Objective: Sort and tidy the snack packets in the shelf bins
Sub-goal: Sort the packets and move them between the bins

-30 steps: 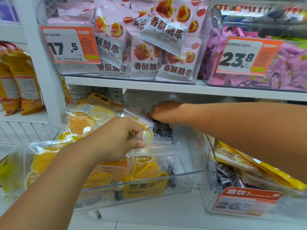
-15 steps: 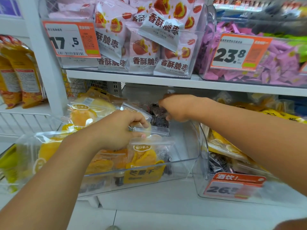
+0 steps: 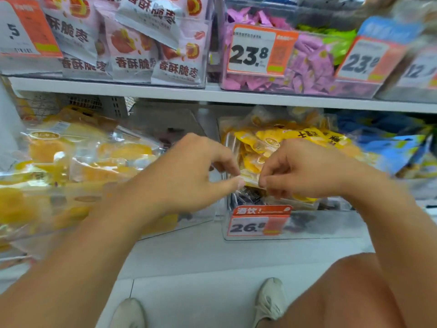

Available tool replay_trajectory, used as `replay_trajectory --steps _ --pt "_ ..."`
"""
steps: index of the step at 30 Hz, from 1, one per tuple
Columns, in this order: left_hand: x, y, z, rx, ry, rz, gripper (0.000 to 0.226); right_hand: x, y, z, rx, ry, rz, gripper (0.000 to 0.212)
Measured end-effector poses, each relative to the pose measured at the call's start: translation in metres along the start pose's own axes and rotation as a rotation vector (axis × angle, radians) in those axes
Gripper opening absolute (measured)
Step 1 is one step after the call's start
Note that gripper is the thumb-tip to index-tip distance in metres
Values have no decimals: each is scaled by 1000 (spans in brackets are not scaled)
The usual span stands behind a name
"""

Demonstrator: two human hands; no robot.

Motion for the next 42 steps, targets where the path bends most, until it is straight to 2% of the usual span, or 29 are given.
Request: replay_trajectory --steps 4,6,7,10,12,16,18,20,23,25,27,29,33,37,38,40,42 --pt "40 -28 13 -75 -161 169 16 38 -7 -15 53 210 145 20" --pt "45 -37 19 -114 -275 168 29 42 -12 -17 86 253 88 11" --pt "46 -40 21 -122 -323 136 36 41 -13 -18 94 269 37 15" --pt "44 -44 21 -130 -340 51 50 35 -14 -22 101 280 -85 57" --pt "44 -48 18 -147 -386 51 41 28 -14 -24 110 263 -97 66" --pt "56 -62 11 -191 -591 85 21 16 -20 -23 41 52 -249 28" --pt "58 -68 12 -212 -595 65 13 16 -22 -22 36 70 -243 23" --pt "56 -74 14 -224 -564 34 12 13 -21 -28 89 188 -263 39" --pt "50 -75 20 -250 -446 -49 10 9 -11 -42 180 375 -288 81" --pt "50 -74 24 -254 -350 -79 11 17 -8 -47 198 408 -227 110" --pt "50 -74 26 -251 -296 -121 9 32 -15 -48 207 446 -123 125" --pt "51 -74 26 -253 -268 -161 8 41 -27 -47 211 505 -118 120" --pt "51 -72 26 -224 -225 -177 13 35 -43 -48 201 508 -196 94" --pt "50 -64 27 -194 -170 -123 65 28 -44 -66 219 389 -285 90" --pt "51 -62 27 -189 -169 -102 71 25 -44 -71 229 363 -323 90" --pt "53 -60 27 -188 -194 -59 70 25 -49 -77 233 378 -352 90" --pt "55 -58 29 -193 -221 -34 59 32 -57 -81 216 437 -322 93"
Point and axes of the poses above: each hand's wrist, its own y-axis away from the middle knuckle, its own x-axis out of the palm, z = x × y, the point moved 3 cm from there along -y, towards the middle knuckle, and after that the axes turned 14 degrees about y, right-handed, at the moved point
